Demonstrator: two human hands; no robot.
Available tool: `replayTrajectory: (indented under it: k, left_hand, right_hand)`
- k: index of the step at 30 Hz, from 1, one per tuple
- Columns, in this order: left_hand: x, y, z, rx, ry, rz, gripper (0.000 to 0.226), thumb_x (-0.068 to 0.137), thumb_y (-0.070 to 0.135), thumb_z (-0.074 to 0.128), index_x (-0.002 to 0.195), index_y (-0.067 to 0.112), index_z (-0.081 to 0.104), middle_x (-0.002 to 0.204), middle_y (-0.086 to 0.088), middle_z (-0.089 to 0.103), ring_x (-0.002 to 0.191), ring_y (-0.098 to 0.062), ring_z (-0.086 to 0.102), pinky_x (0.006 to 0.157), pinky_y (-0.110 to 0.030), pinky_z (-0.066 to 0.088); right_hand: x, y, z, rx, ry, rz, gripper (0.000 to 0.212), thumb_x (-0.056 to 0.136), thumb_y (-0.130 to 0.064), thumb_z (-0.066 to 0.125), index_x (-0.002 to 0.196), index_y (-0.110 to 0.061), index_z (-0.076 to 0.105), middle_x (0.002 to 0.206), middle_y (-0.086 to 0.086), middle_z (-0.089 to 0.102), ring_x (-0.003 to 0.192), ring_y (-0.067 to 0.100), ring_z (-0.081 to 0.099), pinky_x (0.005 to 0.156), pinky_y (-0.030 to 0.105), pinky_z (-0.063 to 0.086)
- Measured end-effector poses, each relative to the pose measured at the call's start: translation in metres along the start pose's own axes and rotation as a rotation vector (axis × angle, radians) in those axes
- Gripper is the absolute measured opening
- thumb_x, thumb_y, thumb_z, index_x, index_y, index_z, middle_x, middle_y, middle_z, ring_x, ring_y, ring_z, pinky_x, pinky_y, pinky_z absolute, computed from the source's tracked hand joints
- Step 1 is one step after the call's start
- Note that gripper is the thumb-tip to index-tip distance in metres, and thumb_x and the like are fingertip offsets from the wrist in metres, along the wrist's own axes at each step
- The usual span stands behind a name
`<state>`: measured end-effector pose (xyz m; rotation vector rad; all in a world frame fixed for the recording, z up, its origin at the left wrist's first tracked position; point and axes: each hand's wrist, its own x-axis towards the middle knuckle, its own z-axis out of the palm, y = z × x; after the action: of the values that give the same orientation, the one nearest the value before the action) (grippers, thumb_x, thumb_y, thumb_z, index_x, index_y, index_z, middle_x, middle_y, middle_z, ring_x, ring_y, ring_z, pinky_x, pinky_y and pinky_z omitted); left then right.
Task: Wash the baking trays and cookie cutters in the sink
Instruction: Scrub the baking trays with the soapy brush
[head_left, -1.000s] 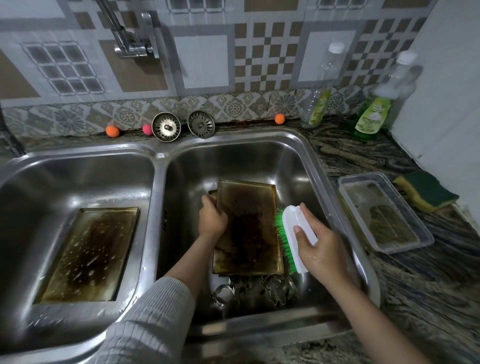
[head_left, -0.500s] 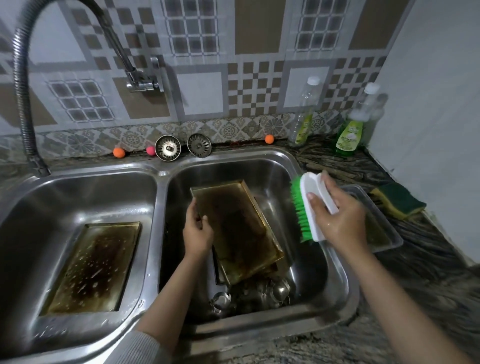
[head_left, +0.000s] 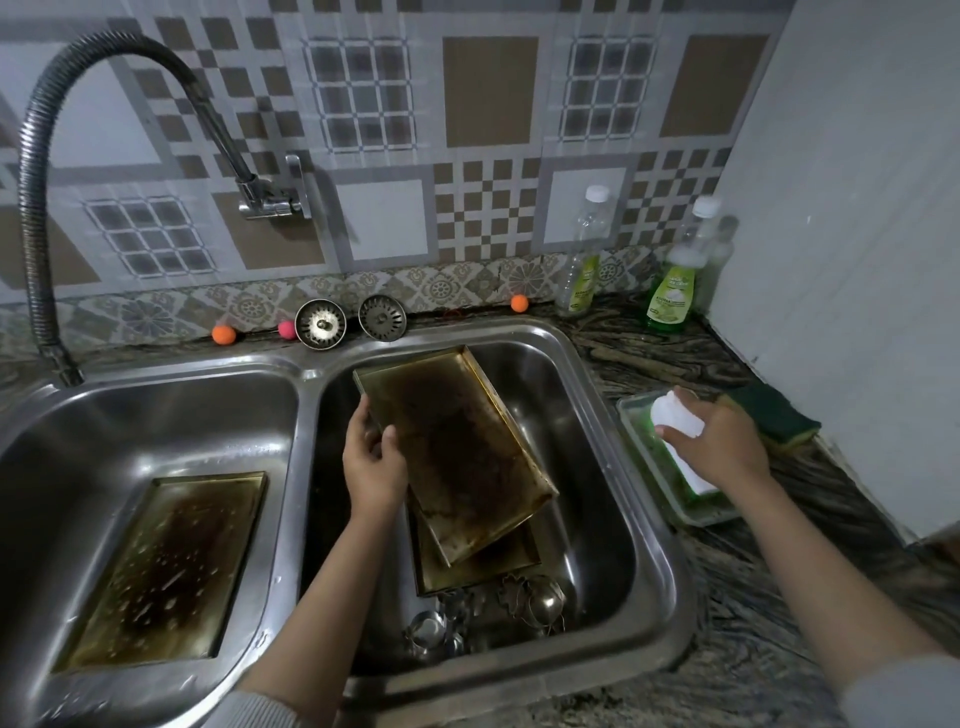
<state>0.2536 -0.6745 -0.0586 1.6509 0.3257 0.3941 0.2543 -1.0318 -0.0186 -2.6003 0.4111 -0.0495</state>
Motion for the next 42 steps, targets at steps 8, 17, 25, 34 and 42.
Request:
replayTrajectory:
  k: [8, 17, 25, 34, 42]
  left_hand:
    - [-0.003, -0.001, 0.004, -0.047, 0.088, -0.038, 0.046, 0.097, 0.009, 0.049, 0.141, 0.02, 0.044, 0.13, 0.004, 0.054, 0.121, -0.018, 0.055, 0.1, -0.036, 0.048]
    - [-0.015, 0.008, 0.007, -0.07, 0.088, -0.049, 0.041, 0.099, 0.011, 0.045, 0.14, 0.02, 0.047, 0.136, 0.006, 0.053, 0.117, -0.011, 0.056, 0.09, -0.015, 0.048]
    - [-0.034, 0.029, 0.021, -0.171, 0.034, 0.012, 0.039, 0.098, 0.002, 0.044, 0.136, 0.008, 0.05, 0.13, 0.01, 0.05, 0.126, -0.001, 0.044, 0.097, -0.006, 0.036]
    - [-0.015, 0.042, -0.007, -0.269, 0.188, -0.028, 0.039, 0.097, -0.001, 0.043, 0.135, 0.009, 0.051, 0.131, 0.005, 0.054, 0.125, -0.009, 0.05, 0.1, -0.016, 0.042]
    - [-0.027, 0.047, 0.013, -0.273, 0.078, -0.012, 0.038, 0.096, -0.003, 0.044, 0.132, 0.007, 0.054, 0.124, 0.01, 0.054, 0.118, 0.003, 0.049, 0.095, -0.004, 0.038]
  right_hand:
    - [0.001, 0.011, -0.003, 0.104, -0.032, 0.008, 0.065, 0.083, -0.039, 0.07, 0.141, -0.025, 0.045, 0.142, 0.007, 0.048, 0.118, 0.028, 0.054, 0.088, 0.032, 0.045]
    - [-0.019, -0.055, -0.031, 0.611, 0.058, -0.056, 0.061, 0.076, -0.028, 0.077, 0.132, -0.022, 0.055, 0.133, -0.004, 0.056, 0.108, 0.01, 0.057, 0.088, 0.024, 0.043]
    - [-0.073, -0.169, 0.055, 0.399, -0.069, -0.396, 0.06, 0.082, -0.035, 0.071, 0.137, -0.029, 0.048, 0.132, -0.006, 0.057, 0.119, 0.011, 0.054, 0.085, 0.013, 0.041]
    - [-0.099, -0.184, 0.074, 0.458, -0.158, -0.551, 0.063, 0.082, -0.038, 0.071, 0.139, -0.036, 0.043, 0.128, -0.001, 0.061, 0.115, 0.011, 0.057, 0.091, 0.023, 0.049]
    - [-0.069, -0.199, 0.066, 0.443, 0.021, -0.457, 0.061, 0.083, -0.037, 0.07, 0.138, -0.025, 0.047, 0.119, 0.004, 0.067, 0.109, 0.017, 0.062, 0.086, 0.022, 0.048]
